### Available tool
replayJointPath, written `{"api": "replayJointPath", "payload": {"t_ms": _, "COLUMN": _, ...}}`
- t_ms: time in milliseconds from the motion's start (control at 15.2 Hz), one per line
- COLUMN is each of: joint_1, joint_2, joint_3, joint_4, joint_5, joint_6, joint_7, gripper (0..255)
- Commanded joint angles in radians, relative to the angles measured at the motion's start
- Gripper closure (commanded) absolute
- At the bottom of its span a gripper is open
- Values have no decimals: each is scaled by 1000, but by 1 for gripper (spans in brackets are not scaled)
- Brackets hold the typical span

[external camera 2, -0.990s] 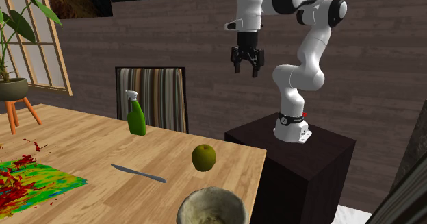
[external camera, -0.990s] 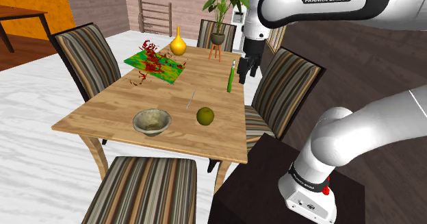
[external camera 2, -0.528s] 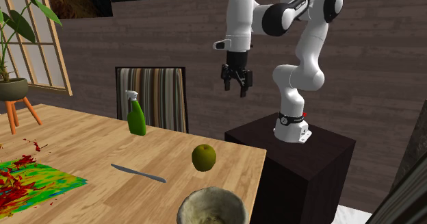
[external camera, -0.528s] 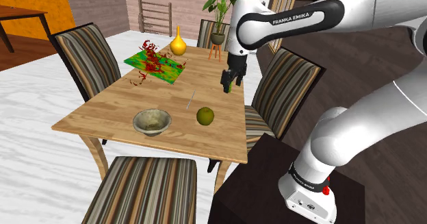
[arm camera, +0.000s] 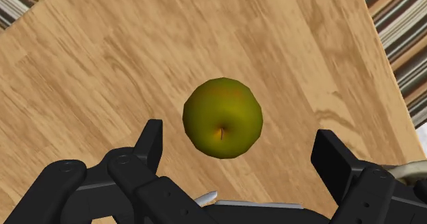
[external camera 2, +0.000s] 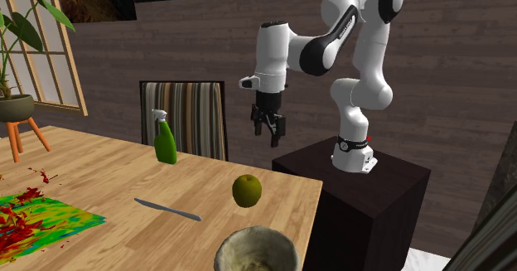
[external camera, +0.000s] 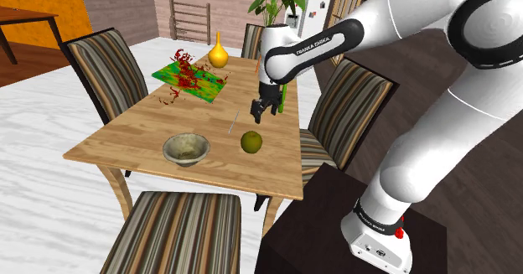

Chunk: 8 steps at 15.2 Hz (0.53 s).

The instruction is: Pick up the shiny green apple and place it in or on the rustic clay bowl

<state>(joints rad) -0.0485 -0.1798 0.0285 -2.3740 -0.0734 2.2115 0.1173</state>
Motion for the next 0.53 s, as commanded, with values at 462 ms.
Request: {"api": "replayJointPath", "payload": {"t_ms": 462, "joint_1": -10, "joint_2": 265, "joint_3": -2, "joint_4": 107, "joint_5": -47, "joint_6": 178, "joint_7": 77, "gripper": 0}}
